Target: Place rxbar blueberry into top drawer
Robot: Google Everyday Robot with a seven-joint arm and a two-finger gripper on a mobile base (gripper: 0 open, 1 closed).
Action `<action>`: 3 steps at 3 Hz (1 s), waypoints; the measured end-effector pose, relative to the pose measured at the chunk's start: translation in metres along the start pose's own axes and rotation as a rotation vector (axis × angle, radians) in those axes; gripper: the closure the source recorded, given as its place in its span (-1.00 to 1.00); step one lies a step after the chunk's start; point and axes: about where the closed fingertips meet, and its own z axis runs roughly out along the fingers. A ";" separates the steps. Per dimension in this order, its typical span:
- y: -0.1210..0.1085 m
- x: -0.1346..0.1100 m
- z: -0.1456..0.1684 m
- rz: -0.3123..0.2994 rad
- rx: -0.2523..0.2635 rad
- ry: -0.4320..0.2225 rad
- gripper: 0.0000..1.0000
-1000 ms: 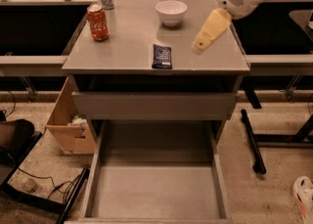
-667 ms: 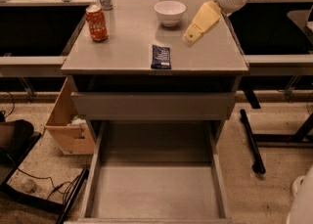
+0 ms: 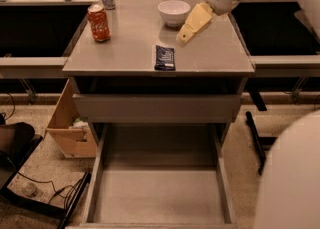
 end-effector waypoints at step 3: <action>-0.009 -0.060 0.121 0.286 -0.057 0.143 -1.00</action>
Offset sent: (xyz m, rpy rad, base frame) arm 0.0855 0.0693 -0.0636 0.0132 0.3007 -0.2756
